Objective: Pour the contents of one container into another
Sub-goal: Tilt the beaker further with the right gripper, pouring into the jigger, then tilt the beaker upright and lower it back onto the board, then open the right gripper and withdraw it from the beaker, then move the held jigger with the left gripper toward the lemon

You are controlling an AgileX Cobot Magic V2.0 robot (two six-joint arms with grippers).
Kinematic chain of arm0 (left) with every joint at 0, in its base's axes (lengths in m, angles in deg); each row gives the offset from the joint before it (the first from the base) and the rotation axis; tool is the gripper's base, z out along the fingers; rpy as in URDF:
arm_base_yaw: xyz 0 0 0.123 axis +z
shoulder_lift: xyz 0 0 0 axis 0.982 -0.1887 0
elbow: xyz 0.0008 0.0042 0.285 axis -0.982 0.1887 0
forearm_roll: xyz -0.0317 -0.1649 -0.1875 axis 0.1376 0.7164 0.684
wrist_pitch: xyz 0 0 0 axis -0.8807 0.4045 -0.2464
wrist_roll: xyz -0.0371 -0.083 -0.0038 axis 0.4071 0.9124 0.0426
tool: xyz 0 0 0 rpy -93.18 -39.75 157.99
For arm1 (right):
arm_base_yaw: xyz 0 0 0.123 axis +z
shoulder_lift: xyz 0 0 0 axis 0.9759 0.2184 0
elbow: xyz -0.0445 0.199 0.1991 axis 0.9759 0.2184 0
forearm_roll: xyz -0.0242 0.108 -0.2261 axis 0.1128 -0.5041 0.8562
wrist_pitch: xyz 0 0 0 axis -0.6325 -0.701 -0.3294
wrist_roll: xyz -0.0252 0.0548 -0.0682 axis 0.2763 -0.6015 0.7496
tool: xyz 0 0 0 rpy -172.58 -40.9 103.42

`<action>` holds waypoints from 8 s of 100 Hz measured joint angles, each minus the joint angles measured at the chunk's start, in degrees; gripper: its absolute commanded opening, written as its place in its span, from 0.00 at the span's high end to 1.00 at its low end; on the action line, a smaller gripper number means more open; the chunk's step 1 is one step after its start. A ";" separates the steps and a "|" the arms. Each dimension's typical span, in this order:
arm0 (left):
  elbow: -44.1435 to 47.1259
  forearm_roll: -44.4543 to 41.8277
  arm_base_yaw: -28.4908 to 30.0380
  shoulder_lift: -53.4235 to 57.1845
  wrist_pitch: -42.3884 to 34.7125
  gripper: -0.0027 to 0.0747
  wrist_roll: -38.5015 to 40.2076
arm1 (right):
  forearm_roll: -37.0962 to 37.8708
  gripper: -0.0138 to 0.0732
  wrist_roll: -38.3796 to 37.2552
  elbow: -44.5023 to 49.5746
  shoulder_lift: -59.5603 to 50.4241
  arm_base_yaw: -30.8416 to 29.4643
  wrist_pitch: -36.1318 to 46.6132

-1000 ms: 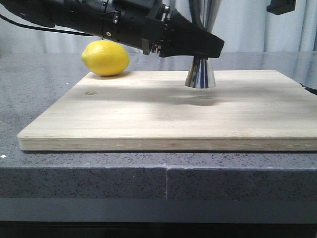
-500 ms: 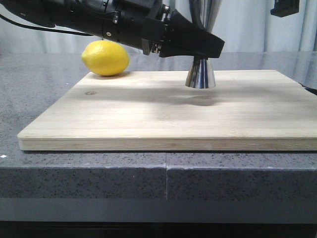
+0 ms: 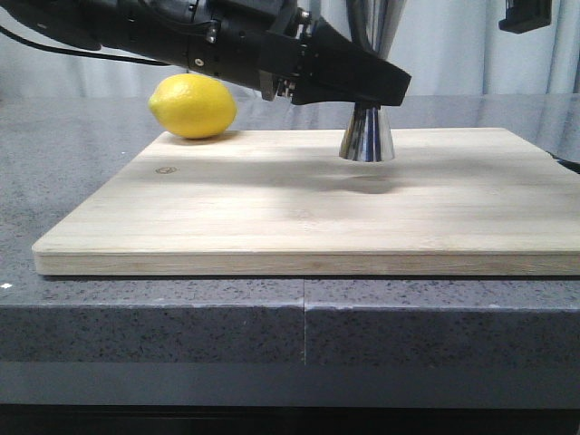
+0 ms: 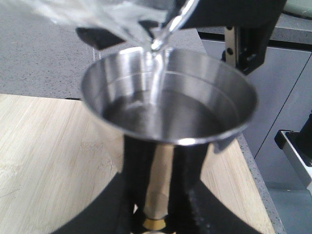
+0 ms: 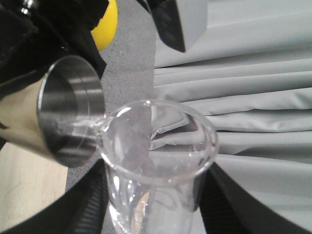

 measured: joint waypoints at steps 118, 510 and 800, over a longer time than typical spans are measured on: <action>0.00 0.00 0.00 0.00 0.00 0.99 0.00 | -8.69 0.58 -0.19 0.00 0.00 0.00 -0.39; 0.00 -0.13 0.00 0.00 0.00 0.99 0.00 | -54.97 0.18 -13.75 13.77 25.63 -17.91 39.59; 0.11 -1.92 9.53 0.00 0.10 0.99 -1.69 | -59.82 0.19 -13.88 13.77 2.59 -17.91 43.57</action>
